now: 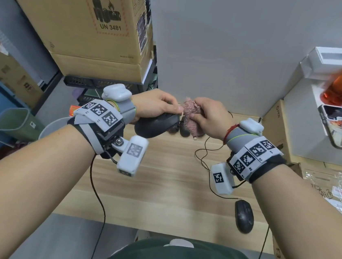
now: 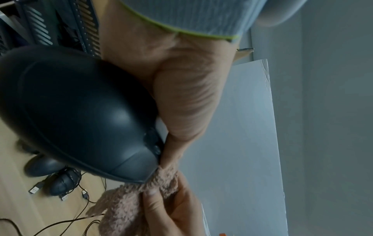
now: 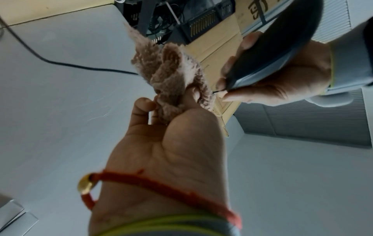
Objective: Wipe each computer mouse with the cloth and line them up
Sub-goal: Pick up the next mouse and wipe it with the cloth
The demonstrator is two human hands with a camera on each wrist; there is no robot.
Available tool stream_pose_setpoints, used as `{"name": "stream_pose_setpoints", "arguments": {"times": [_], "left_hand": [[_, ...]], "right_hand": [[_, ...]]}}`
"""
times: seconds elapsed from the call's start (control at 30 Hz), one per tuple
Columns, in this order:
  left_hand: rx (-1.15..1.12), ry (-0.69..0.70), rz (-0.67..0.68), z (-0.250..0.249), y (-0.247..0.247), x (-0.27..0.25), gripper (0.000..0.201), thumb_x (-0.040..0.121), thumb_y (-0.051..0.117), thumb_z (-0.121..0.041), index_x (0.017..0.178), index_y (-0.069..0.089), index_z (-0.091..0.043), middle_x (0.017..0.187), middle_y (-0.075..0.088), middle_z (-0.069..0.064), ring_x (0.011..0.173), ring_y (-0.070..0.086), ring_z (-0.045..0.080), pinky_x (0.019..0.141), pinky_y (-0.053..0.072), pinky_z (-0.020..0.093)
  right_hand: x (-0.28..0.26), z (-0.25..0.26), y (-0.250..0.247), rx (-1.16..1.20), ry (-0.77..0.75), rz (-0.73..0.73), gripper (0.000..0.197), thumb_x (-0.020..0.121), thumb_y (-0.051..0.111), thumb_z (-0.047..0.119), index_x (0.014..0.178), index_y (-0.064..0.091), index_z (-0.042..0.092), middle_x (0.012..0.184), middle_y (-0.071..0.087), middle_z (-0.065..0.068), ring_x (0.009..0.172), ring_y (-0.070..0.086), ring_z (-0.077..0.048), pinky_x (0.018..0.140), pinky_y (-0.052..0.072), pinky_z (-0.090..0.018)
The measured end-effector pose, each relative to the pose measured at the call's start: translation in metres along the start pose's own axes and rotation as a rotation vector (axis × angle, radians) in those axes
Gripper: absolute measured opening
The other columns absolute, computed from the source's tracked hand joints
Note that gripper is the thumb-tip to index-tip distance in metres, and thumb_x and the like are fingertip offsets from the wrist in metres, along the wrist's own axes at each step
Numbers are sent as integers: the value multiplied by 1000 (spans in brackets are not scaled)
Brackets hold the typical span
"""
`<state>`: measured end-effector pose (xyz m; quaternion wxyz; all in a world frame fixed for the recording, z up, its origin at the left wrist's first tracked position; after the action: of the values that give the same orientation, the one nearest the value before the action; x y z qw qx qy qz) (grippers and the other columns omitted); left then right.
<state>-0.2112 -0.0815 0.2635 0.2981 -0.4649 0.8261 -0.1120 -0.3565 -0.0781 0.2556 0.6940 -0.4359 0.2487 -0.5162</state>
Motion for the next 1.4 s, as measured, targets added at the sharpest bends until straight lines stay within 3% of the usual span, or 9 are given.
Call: {"name": "stream_pose_setpoints", "arguments": {"times": [0.2, 0.4, 0.53, 0.73, 0.9, 1.13, 1.23, 1.33, 1.4], "left_hand": [[14, -31, -54, 9, -15, -1, 20, 75, 69, -34, 75, 74, -15, 89, 73, 14, 78, 67, 25, 81, 53, 37], [116, -40, -149, 15, -34, -1, 22, 87, 64, -25, 71, 72, -13, 61, 60, -9, 65, 52, 11, 63, 39, 25], [117, -43, -195, 21, -50, -2, 20, 86, 64, -24, 72, 72, -13, 73, 64, -2, 70, 54, 12, 65, 41, 25], [84, -69, -301, 39, -69, 3, 18, 86, 67, -26, 74, 74, -14, 69, 61, -4, 70, 53, 13, 65, 41, 26], [145, -65, -279, 50, -44, 20, 29, 96, 65, -39, 81, 73, -16, 73, 65, -8, 72, 57, 12, 74, 44, 27], [162, 21, -210, 26, 13, 23, 54, 104, 46, -47, 63, 57, -13, 57, 52, -8, 57, 47, 7, 59, 35, 19], [218, 48, -222, 22, 17, 23, 59, 105, 38, -52, 65, 45, -9, 67, 43, 7, 64, 38, 19, 64, 30, 32], [288, 39, -233, 21, 15, 20, 57, 106, 42, -43, 58, 32, -14, 59, 35, 2, 57, 32, 20, 54, 26, 30], [274, 10, -250, 24, 13, 20, 57, 105, 47, -38, 55, 32, -16, 58, 34, 0, 56, 31, 19, 58, 24, 36]], "right_hand": [[-5, -40, 2, -79, 105, -9, 10, 89, 66, 11, 92, 60, 4, 90, 52, -7, 95, 56, -34, 76, 31, -30], [-21, -84, 2, -72, 324, 0, 3, 91, 64, 13, 91, 63, 10, 102, 64, -16, 100, 59, -34, 82, 40, -34], [-45, -118, -5, -41, 520, -52, 14, 92, 61, 12, 104, 67, 9, 105, 70, -15, 101, 63, -34, 81, 42, -32], [-76, -148, -14, -45, 777, -104, 13, 91, 56, 7, 99, 66, 6, 105, 69, -20, 99, 62, -37, 77, 41, -31], [-49, -112, -4, 81, 607, -114, 18, 94, 58, 14, 107, 65, 4, 105, 69, -20, 99, 64, -36, 78, 44, -34], [-16, -16, 22, 182, 257, -34, 20, 91, 64, 16, 110, 68, 9, 103, 73, -11, 99, 65, -29, 76, 42, -28], [-15, -11, 30, 106, 243, 20, 12, 92, 63, 19, 100, 65, 10, 96, 70, -12, 96, 62, -33, 73, 36, -29], [-16, -9, 31, 63, 246, 46, 10, 93, 62, 22, 93, 60, 11, 87, 64, -9, 93, 60, -34, 70, 33, -31], [-16, -6, 32, 56, 235, 65, 10, 93, 62, 22, 88, 55, 18, 84, 59, -4, 92, 59, -32, 69, 33, -31]]}}
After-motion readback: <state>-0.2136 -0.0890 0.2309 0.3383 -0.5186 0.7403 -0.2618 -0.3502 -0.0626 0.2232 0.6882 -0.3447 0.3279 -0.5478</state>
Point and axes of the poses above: each hand's wrist, its own x-axis towards the middle knuckle, its own y-axis out of the palm, z = x × y, the point moved 8 cm from there along x, towards the middle knuckle
